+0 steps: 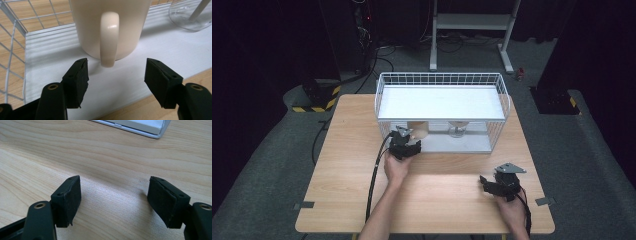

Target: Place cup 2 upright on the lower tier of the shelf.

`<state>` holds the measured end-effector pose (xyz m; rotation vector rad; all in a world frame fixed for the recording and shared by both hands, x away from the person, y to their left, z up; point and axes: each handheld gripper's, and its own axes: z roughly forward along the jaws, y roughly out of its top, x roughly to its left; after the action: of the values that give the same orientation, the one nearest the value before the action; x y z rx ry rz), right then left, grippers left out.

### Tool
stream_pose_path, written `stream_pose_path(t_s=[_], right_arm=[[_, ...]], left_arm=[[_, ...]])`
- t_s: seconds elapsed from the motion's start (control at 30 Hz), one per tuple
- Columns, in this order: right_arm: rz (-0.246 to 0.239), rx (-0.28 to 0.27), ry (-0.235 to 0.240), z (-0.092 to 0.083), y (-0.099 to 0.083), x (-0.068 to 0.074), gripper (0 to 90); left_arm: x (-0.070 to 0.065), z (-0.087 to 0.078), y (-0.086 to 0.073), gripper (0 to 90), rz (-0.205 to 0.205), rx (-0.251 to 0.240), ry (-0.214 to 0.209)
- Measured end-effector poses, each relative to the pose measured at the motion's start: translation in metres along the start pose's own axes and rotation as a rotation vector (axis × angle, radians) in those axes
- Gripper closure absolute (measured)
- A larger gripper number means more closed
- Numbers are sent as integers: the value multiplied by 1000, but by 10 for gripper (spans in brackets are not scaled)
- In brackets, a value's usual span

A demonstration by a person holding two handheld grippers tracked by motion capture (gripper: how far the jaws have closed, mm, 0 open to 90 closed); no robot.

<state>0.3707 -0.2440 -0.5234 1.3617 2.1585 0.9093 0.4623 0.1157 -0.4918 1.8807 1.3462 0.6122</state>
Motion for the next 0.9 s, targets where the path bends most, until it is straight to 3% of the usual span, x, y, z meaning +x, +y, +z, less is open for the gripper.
stream_pose_path(t_s=[0.3,0.4,0.5,0.57,0.9], right_arm=[[0,0,0,0,0,0,272],[-1,0,0,0,0,0,272],[-1,0,0,0,0,0,272],[0,0,0,0,0,0,272],[-1,0,0,0,0,0,272]], left_arm=[[3,-12,-4,331,1,-8,-14],[3,-17,-3,329,21,-22,-9],[2,-21,-3,326,6,-28,-28],[3,-24,-2,326,33,-37,-21],[2,-36,-1,322,30,-58,-50]])
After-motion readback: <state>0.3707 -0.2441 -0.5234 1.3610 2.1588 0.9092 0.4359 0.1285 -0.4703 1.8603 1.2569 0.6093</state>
